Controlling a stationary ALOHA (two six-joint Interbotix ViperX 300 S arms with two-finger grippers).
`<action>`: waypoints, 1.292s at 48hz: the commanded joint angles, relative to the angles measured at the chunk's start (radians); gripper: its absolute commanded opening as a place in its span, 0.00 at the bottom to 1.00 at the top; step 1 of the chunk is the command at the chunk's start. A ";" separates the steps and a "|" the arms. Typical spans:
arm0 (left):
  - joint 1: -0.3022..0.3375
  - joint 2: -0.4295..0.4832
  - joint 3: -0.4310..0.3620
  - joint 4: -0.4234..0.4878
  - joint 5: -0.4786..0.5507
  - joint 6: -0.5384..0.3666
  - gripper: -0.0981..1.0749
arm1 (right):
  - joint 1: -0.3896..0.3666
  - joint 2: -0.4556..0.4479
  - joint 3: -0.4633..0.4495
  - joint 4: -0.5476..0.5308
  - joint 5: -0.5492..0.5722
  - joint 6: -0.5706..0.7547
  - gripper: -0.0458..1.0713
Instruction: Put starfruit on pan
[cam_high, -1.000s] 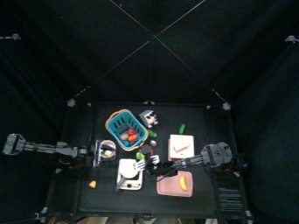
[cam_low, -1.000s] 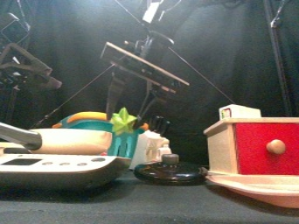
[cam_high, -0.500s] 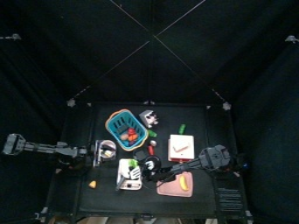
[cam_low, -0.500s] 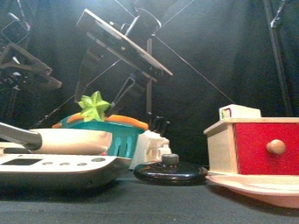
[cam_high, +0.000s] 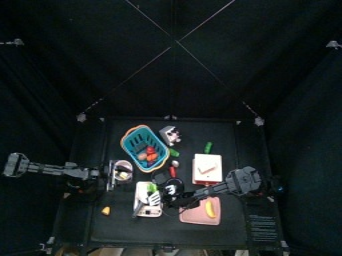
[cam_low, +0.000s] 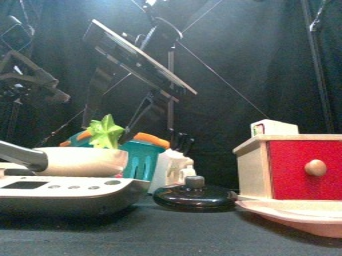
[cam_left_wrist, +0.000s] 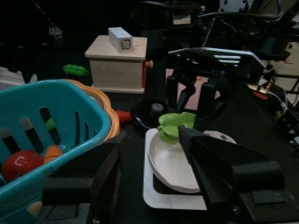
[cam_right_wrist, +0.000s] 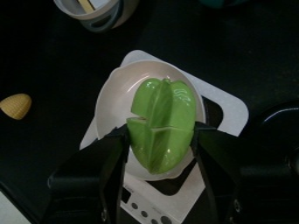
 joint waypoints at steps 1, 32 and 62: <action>-0.002 0.000 -0.017 0.000 -0.002 0.000 0.82 | -0.006 -0.023 -0.017 0.003 -0.002 -0.002 0.71; -0.002 0.002 -0.017 0.000 0.002 0.002 0.82 | -0.006 -0.021 -0.012 0.000 -0.002 -0.002 0.79; -0.002 0.002 -0.017 0.000 0.005 0.000 0.82 | -0.008 -0.021 -0.011 -0.011 0.005 -0.002 0.86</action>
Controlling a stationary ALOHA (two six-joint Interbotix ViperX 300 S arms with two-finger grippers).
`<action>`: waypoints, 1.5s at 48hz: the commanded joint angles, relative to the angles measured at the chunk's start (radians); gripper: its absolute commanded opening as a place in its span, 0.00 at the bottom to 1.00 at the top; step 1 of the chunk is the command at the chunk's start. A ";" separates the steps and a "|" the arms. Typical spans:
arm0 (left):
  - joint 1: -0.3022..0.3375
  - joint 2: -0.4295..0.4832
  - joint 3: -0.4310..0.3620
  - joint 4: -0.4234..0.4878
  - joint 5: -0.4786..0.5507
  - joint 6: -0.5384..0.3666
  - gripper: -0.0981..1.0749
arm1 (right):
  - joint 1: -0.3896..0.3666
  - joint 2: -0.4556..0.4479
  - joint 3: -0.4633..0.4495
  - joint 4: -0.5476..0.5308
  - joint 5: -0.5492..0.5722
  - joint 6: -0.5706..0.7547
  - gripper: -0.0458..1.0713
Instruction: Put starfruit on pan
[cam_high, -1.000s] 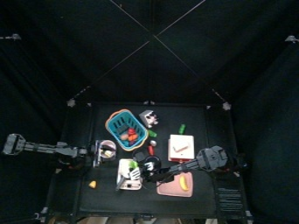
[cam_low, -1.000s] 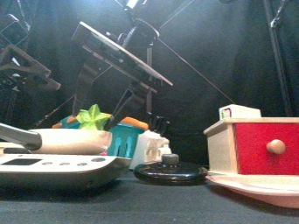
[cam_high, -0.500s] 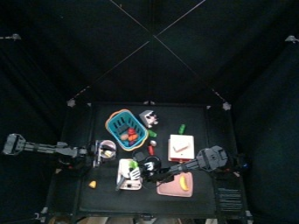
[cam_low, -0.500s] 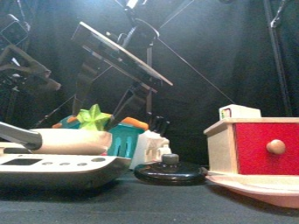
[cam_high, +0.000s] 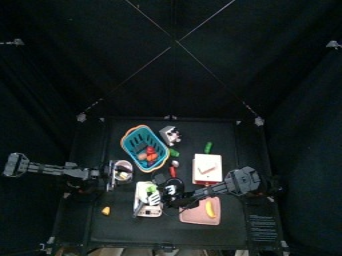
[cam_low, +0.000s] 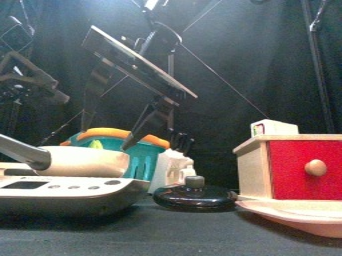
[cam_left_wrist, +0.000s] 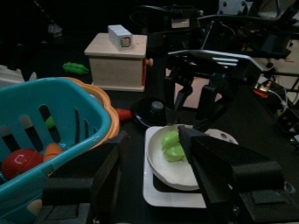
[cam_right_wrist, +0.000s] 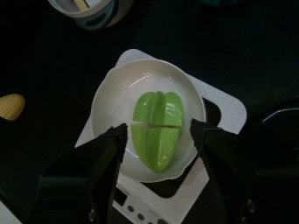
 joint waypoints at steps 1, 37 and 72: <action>-0.002 0.003 -0.018 -0.002 -0.005 0.000 0.82 | -0.005 -0.026 -0.014 -0.005 0.002 -0.003 0.86; 0.008 0.003 -0.051 -0.023 0.031 0.002 0.82 | -0.005 -0.210 0.196 -0.210 -0.049 0.000 0.86; 0.095 0.106 -0.330 -0.097 0.387 0.002 0.82 | -0.091 -0.439 0.456 -0.574 -0.124 0.002 0.86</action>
